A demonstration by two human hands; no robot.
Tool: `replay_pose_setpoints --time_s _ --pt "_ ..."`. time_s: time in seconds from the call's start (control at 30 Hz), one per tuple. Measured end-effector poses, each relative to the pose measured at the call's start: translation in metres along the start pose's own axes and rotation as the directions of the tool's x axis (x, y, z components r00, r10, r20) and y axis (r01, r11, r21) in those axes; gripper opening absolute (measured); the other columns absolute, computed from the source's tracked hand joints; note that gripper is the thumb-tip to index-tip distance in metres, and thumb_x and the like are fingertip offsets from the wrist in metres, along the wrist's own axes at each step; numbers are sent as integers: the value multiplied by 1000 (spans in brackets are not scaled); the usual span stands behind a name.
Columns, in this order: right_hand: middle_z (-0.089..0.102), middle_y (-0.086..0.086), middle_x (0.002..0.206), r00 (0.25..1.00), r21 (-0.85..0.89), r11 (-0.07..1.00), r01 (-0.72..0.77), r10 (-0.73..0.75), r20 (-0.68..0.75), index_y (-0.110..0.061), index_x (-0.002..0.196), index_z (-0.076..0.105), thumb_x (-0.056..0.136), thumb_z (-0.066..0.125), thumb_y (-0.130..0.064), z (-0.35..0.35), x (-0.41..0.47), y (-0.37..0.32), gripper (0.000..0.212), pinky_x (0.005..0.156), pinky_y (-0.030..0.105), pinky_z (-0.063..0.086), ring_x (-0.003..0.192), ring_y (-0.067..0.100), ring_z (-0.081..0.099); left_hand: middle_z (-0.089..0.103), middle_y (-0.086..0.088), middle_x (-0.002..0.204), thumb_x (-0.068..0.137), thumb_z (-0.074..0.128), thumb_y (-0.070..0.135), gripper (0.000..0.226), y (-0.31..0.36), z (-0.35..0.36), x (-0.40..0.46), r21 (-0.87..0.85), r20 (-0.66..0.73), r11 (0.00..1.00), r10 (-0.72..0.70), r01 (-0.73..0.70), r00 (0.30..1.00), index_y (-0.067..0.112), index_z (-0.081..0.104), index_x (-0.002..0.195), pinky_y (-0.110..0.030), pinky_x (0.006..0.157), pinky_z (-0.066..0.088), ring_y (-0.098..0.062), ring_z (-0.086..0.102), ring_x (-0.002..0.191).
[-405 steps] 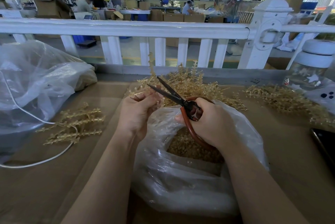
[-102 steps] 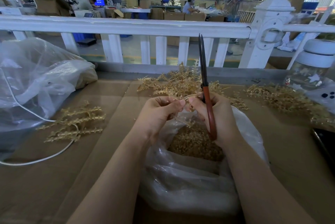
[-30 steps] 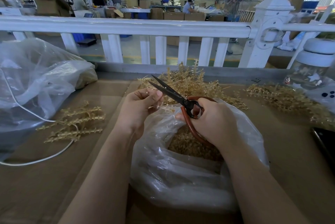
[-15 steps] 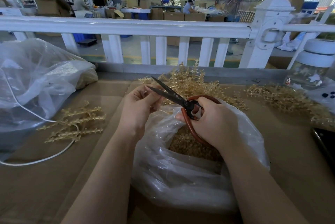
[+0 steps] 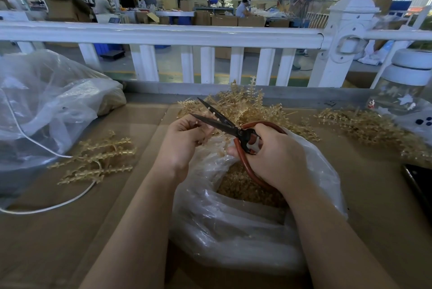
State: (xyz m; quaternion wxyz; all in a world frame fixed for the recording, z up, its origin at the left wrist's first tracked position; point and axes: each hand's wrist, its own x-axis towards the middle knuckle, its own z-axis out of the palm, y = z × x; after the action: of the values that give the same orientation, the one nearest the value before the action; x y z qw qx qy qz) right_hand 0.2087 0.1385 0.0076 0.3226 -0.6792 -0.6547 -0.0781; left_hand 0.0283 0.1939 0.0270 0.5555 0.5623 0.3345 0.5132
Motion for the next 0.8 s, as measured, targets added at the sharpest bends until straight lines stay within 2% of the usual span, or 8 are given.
replay_pose_setpoints --time_s 0.13,0.2,0.33,0.43,0.53,0.63,0.73,0.8 --pt "61 -18 73 1000 -4 1000 0 0 -16 -32 89 62 79 50 -81 1 0 0 51 55 21 49 65 2 55 53 -9 72 92 57 -3 21 -2 1 1 6 3 1000 -2 2 1000 11 65 77 -26 70 41 -11 48 66" --pt "62 -15 72 1000 -29 1000 -2 1 -23 -31 87 62 83 52 -77 1 1 0 47 56 25 52 64 4 56 52 -12 77 92 58 0 15 -3 1 1 -6 7 1000 -7 7 1000 8 64 81 -27 71 40 -13 46 68" --pt "61 -14 66 999 -66 998 4 -7 -49 -29 79 60 85 55 -75 1 2 0 46 50 22 47 57 3 53 51 -16 88 92 58 1 7 -5 1 2 -30 17 999 -14 14 1000 4 63 89 -29 74 39 -20 44 75" --pt "61 -13 64 997 -45 999 20 -23 -76 -29 76 60 84 58 -74 1 1 -1 45 47 18 41 55 2 52 52 -13 80 91 58 2 3 -6 0 3 -53 26 999 -7 9 1000 3 61 90 -21 69 43 -9 53 68" --pt "65 -13 67 996 -6 1000 25 -26 -83 -30 78 62 80 50 -82 2 1 0 53 51 22 49 58 4 57 54 -5 75 92 58 4 3 -7 -1 5 -55 46 998 4 -2 999 4 61 90 -16 64 44 -5 54 65" --pt "67 -12 70 997 0 1000 29 -29 -72 -30 81 65 72 32 -95 3 1 0 74 55 25 53 59 4 58 57 -1 73 93 57 3 15 -8 -2 5 -29 57 999 30 -29 998 13 65 84 -16 63 43 -5 53 66" --pt "66 -15 70 997 6 1000 28 -27 -67 -30 83 65 71 29 -96 4 1 1 76 53 22 51 59 1 57 56 3 71 94 56 3 22 -8 -2 4 -13 61 998 56 -55 997 18 67 83 -18 63 42 -3 52 64" --pt "64 -17 69 998 17 1000 26 -25 -57 -32 81 63 69 29 -96 4 1 1 73 51 16 45 58 -2 54 55 6 69 94 56 4 24 -8 -2 4 -9 62 998 62 -62 996 21 67 82 -22 65 38 -5 46 63"
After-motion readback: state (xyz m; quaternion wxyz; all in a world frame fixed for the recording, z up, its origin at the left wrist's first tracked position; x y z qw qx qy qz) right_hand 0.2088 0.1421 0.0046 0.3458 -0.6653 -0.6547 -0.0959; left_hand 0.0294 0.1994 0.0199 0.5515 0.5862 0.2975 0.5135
